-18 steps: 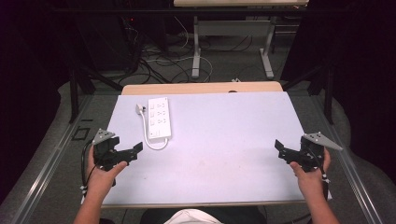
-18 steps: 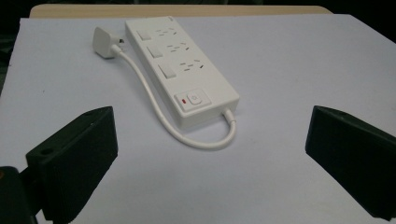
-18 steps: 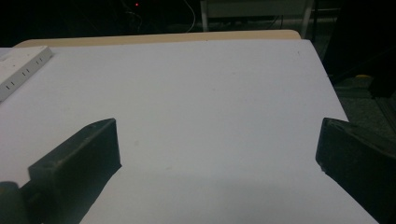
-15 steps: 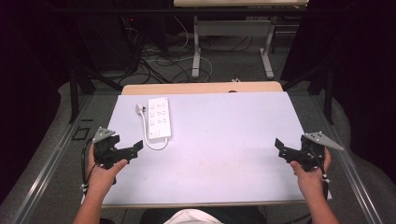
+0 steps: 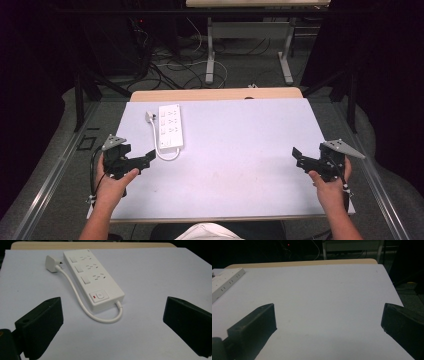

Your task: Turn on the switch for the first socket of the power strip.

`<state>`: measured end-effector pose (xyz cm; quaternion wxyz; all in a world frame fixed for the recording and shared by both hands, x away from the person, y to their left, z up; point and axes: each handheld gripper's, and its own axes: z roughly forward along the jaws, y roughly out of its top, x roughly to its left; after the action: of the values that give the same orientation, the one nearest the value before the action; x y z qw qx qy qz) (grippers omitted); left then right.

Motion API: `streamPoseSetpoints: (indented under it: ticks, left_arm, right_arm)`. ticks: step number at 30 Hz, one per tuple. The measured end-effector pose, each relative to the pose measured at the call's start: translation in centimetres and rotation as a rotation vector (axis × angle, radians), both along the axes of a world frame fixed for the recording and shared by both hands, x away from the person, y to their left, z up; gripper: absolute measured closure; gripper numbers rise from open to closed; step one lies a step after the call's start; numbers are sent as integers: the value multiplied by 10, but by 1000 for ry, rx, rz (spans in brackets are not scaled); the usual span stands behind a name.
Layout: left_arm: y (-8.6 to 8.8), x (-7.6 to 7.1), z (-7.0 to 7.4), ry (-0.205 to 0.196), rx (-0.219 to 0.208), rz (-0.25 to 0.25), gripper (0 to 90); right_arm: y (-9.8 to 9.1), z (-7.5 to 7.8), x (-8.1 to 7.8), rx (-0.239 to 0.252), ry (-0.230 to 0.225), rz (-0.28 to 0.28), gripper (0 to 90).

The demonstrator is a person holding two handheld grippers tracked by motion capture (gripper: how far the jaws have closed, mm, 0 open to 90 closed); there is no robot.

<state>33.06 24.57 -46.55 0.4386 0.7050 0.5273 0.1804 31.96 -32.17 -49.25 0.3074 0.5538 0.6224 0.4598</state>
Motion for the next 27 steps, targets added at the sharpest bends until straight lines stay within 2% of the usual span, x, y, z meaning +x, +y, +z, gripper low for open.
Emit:
streamPoseSetpoints:
  ticks: [3,10,12,17,24,27]
  left_arm:
    - [-2,2,2,6,3,-3,31]
    - [-11,12,13,34,26,-11,32]
    - [-13,19,19,38,57,-18,38]
    - [-17,29,24,44,43,-8,71]
    - [-21,46,34,69,61,-14,120]
    - [-24,50,37,60,66,-11,144]
  right_arm:
    - [3,1,0,-5,8,-12,0]
    - [8,-2,5,3,27,-1,0]
    - [8,-2,5,-4,32,7,0]
    - [7,-3,6,17,26,1,0]
    - [11,-6,7,16,36,6,0]
    - [12,-6,7,17,40,3,0]
